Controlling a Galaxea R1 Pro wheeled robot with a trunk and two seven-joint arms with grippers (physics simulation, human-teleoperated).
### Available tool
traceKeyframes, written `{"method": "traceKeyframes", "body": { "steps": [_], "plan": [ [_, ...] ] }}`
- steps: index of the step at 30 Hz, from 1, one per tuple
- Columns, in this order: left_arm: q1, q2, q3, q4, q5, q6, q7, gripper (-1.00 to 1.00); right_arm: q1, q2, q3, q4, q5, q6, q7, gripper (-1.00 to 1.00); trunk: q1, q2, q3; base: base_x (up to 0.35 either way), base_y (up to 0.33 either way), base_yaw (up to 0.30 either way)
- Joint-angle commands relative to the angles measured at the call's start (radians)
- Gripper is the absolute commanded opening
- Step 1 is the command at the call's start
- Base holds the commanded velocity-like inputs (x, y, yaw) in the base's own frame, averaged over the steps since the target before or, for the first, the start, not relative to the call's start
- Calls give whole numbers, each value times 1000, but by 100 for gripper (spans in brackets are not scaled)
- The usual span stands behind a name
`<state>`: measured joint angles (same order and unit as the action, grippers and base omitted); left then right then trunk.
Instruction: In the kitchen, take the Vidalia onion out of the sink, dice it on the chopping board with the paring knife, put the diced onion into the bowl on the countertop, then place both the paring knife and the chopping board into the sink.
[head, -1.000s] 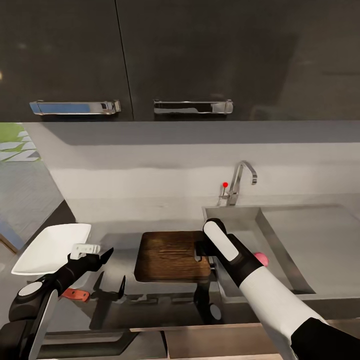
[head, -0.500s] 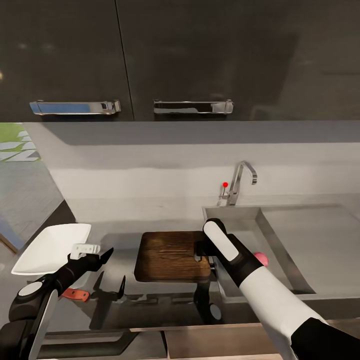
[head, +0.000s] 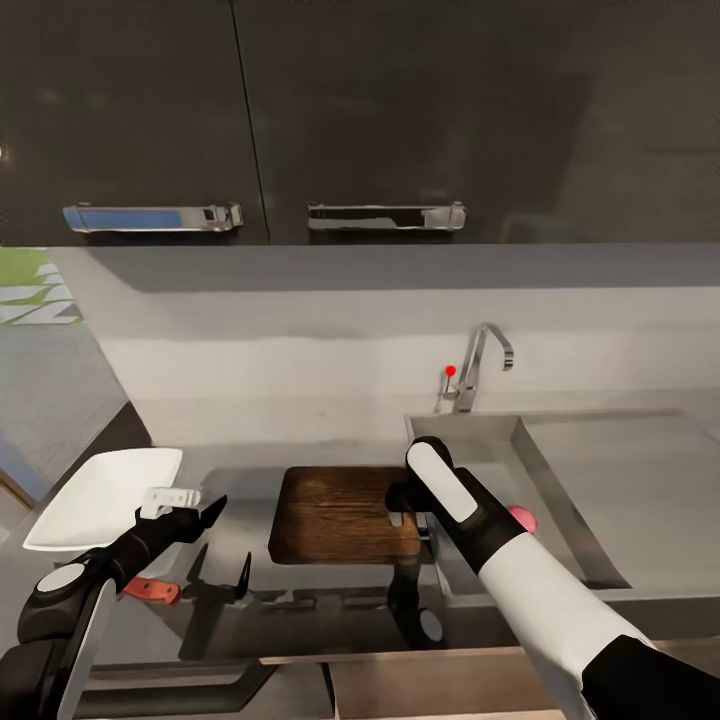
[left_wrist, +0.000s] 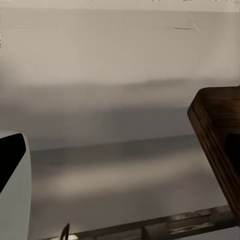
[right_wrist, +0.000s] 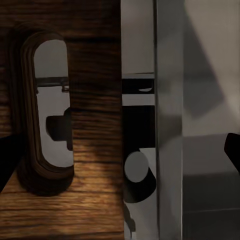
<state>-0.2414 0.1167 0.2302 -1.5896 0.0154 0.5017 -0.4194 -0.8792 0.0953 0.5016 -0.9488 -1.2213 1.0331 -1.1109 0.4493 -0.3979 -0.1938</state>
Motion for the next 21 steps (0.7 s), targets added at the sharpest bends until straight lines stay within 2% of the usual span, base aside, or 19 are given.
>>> {"method": "traceKeyframes", "body": {
  "steps": [1, 12, 21],
  "plan": [
    [-1, 0, 1, -1, 2, 8, -5, 100, -1, 0, 1, -1, -9, 5, -10, 100, 1, -2, -1, 0, 0, 0],
    [-1, 0, 1, -1, 1, 8, -5, 100, -1, 0, 0, -3, -10, 5, -12, 100, 1, -2, 17, 0, 0, 0],
    [-1, 0, 1, -1, 1, 8, -5, 100, -1, 0, -1, -9, -11, 4, -11, 100, 1, -2, 31, 0, 0, -56]
  ]
}}
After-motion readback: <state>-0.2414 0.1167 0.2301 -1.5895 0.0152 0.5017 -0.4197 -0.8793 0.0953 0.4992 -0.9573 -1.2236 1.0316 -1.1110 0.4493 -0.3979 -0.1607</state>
